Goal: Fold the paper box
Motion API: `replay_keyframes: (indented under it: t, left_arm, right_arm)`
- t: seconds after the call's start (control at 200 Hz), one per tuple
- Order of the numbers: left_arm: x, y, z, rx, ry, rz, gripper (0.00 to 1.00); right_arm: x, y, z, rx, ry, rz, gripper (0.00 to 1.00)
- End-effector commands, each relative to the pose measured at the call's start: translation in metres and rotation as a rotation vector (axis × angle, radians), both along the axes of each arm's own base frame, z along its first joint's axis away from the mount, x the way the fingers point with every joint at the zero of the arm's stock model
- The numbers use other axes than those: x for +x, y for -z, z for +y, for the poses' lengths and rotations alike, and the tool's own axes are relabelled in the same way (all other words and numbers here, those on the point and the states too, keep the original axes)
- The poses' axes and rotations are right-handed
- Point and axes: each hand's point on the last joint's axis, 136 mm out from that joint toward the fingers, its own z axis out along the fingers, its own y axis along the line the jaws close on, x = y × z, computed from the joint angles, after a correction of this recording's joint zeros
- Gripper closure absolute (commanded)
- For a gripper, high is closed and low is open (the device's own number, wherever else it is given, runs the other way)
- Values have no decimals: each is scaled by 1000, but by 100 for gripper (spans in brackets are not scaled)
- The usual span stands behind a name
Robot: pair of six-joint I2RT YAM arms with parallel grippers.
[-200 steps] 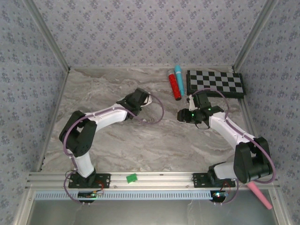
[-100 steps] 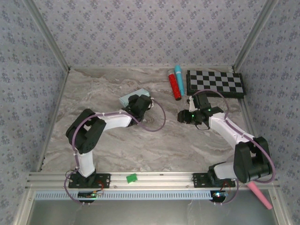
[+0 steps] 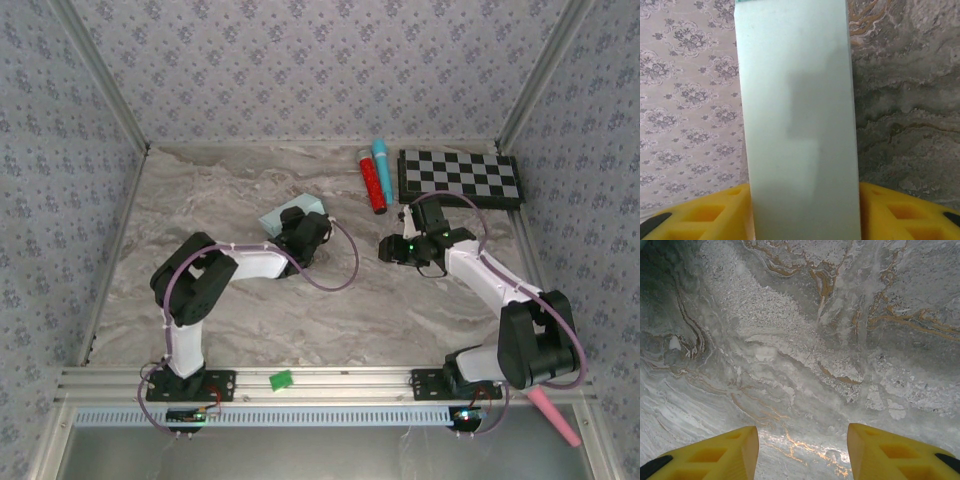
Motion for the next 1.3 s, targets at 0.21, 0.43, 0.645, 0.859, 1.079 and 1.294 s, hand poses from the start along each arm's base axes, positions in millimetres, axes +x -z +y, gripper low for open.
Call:
replay_keyframes:
  t: [0.21,0.43,0.645,0.859,1.079,1.294]
  left_arm:
    - [-4,-2,0,-45,-23,-7,30]
    - [-7,-15,-3,-97,-23,-2,14]
    - [-20,-33,-9,-217,8,56,1]
    - [-35,-49,-14,-355,27,160,1]
    - [-34,-67,12,-544,-99,180,1]
    - [-31,-76,62,-710,-268,177,1]
  right_arm:
    - [0,7,-3,-4,22,21,48]
    - [1,9,-3,-2,24,24,49]
    - [0,10,-4,-7,27,28,48]
    - [0,12,-5,-10,30,28,48]
    - [-1,14,-9,-30,36,33,48]
    - [1,10,-21,-70,78,12,49]
